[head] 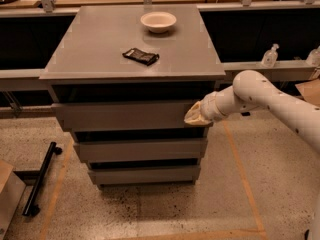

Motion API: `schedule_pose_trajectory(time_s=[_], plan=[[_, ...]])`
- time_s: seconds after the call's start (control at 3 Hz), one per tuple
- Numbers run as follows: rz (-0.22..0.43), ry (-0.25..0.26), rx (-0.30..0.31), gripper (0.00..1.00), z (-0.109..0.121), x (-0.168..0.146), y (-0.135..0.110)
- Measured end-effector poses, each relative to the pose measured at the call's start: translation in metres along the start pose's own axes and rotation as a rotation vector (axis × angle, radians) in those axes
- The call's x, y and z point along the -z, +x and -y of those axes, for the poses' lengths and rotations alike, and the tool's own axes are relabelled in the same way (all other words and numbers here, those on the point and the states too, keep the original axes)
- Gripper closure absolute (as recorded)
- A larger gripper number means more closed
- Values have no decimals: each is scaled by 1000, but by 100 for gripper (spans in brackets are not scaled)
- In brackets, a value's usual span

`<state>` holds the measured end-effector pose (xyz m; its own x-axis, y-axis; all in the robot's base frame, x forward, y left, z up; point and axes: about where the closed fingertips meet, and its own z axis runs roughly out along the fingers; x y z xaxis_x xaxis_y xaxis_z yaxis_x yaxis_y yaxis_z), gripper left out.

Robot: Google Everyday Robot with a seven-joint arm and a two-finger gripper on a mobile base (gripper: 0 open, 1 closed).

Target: Close top drawer

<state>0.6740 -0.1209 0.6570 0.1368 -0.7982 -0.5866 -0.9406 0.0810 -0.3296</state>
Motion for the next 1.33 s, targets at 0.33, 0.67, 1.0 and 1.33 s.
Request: schedule_pose_trajectory(time_s=[0.33,0.67,1.0,1.33], plan=[[2,-4,1,64,-1,-3,-1],[4,-9,1,41,-2,-5,-2],[5,-13,2,18,-3,-8,-2],[8,-18,2,0,-5,-11,-3]])
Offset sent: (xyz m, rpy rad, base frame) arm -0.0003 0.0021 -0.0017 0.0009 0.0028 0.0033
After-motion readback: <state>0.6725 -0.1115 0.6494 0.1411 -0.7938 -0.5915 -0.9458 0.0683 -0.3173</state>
